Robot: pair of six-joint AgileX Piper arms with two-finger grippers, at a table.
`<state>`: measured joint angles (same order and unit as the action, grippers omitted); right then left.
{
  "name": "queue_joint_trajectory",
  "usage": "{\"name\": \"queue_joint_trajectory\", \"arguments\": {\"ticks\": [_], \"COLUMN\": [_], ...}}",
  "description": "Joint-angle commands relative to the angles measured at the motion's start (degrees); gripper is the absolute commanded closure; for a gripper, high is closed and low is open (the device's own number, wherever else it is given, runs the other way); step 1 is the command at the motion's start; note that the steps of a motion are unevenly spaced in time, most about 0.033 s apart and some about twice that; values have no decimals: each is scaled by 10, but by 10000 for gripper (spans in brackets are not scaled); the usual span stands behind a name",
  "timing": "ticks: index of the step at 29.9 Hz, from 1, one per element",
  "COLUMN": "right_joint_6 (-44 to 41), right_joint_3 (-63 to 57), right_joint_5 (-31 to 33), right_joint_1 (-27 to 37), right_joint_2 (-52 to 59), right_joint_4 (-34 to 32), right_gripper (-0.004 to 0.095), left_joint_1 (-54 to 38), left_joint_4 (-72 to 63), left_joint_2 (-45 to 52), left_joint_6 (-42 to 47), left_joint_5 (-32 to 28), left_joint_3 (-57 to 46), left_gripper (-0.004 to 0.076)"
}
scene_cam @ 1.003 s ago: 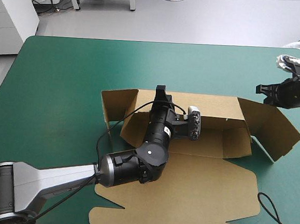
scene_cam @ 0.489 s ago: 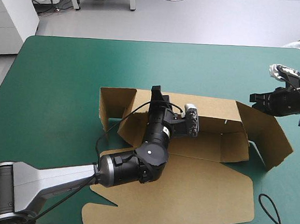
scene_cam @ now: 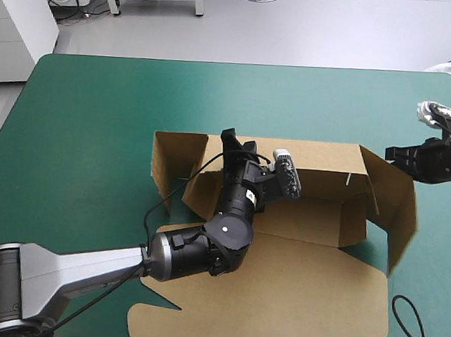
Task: Fold the box
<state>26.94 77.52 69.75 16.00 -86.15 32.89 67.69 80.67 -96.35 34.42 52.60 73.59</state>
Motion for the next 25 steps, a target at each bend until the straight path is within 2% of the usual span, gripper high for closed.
{"name": "queue_joint_trajectory", "arguments": {"ticks": [1, 7, 13, 19, 25], "right_joint_6": [14, 68, 116, 162, 233], "right_joint_3": [-14, -68, -117, -192, -291], "right_joint_5": [20, 20, 2, -59, -151], "right_joint_1": [5, 10, 10, 10, 10], "right_joint_2": [32, 59, 88, 146, 214], "right_joint_4": [14, 68, 125, 145, 209], "right_gripper": [927, 927, 927, 927, 927], "left_joint_1": [2, 2, 2, 2, 2], "left_joint_4": [22, 20, 13, -11, -11], "left_joint_2": [31, 31, 21, 2, -7], "left_joint_6": [41, 37, -15, -53, -57], "left_joint_5": [17, 12, -6, -4, -21], "left_joint_3": [17, 17, 17, 17, 17], "left_gripper": [734, 734, 734, 734, 734]}}
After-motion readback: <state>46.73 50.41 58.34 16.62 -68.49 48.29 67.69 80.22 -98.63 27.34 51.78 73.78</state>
